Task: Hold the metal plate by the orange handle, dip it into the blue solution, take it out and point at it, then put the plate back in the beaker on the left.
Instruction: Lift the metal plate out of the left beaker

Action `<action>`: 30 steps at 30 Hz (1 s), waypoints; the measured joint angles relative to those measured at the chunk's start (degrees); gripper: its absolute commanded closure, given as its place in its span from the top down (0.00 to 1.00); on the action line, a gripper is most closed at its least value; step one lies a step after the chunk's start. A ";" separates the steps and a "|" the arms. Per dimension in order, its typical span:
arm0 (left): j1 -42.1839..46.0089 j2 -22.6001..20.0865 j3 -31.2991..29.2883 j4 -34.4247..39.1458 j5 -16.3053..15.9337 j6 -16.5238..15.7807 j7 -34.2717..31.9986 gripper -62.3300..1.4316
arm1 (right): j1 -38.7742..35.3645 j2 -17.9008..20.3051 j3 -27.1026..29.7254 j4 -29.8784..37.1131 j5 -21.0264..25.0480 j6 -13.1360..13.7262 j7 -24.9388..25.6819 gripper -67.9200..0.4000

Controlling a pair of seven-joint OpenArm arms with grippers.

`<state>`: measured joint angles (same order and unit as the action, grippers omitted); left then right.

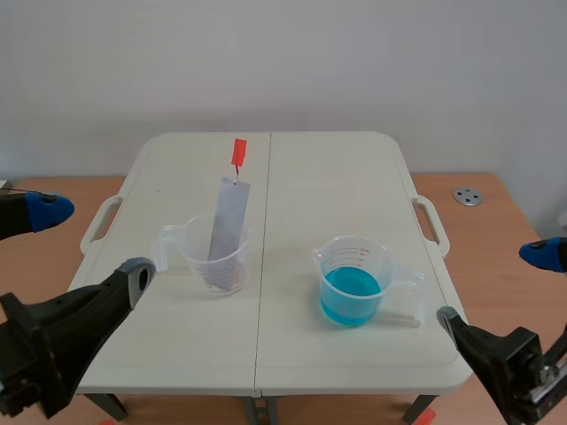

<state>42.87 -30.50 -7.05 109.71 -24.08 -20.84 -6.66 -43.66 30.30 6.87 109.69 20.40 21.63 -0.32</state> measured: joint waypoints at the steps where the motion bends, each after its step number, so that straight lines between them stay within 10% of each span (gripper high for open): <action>1: -0.04 0.00 0.00 0.02 0.20 0.00 2.82 1.00 | 0.00 -0.02 0.00 0.00 0.00 0.00 0.02 0.98; 30: 0.00 0.02 0.00 -0.04 0.37 0.02 2.54 1.00 | 1.86 -0.11 0.00 0.00 0.55 0.17 0.44 0.98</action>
<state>42.87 -30.48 -7.05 109.67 -23.70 -20.82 -4.12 -41.80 30.20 6.87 109.69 20.95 21.80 0.12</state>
